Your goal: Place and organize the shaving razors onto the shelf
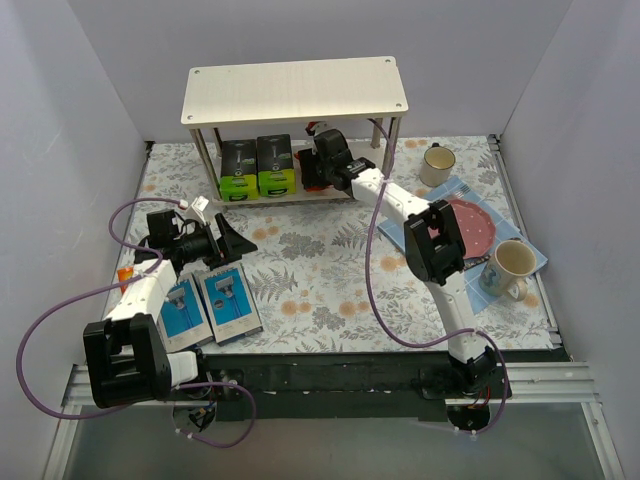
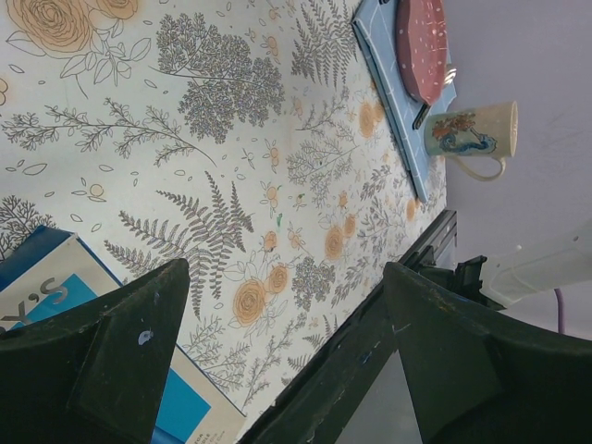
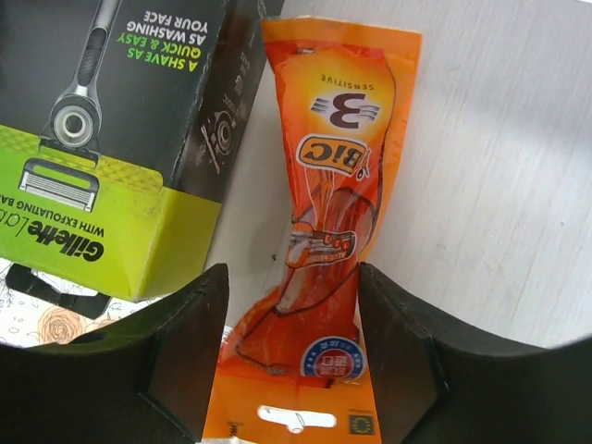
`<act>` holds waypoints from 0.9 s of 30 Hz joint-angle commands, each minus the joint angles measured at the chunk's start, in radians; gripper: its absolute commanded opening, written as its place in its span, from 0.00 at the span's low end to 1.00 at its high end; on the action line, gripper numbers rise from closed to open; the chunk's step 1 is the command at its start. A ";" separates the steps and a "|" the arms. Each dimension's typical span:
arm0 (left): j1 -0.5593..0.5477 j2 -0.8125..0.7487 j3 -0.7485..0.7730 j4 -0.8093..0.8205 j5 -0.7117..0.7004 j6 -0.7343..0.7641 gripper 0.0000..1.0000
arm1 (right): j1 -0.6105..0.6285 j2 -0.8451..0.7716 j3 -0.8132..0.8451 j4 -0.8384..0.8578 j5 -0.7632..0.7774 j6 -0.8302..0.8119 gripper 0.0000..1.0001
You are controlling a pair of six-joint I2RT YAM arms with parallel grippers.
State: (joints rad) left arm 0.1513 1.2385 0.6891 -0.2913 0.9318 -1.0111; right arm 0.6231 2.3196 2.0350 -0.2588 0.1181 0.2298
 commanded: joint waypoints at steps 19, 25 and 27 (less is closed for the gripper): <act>0.005 -0.047 -0.046 0.077 0.045 -0.069 0.84 | -0.049 -0.247 -0.216 0.047 0.017 -0.078 0.47; 0.005 -0.045 -0.039 0.067 0.035 -0.070 0.84 | -0.057 -0.203 -0.185 0.066 -0.008 -0.093 0.32; 0.005 -0.044 -0.036 0.064 0.029 -0.067 0.84 | -0.056 -0.174 -0.168 0.078 -0.034 -0.098 0.31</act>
State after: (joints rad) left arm 0.1516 1.2194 0.6456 -0.2317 0.9543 -1.0821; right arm 0.5713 2.1380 1.8214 -0.2584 0.1036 0.1501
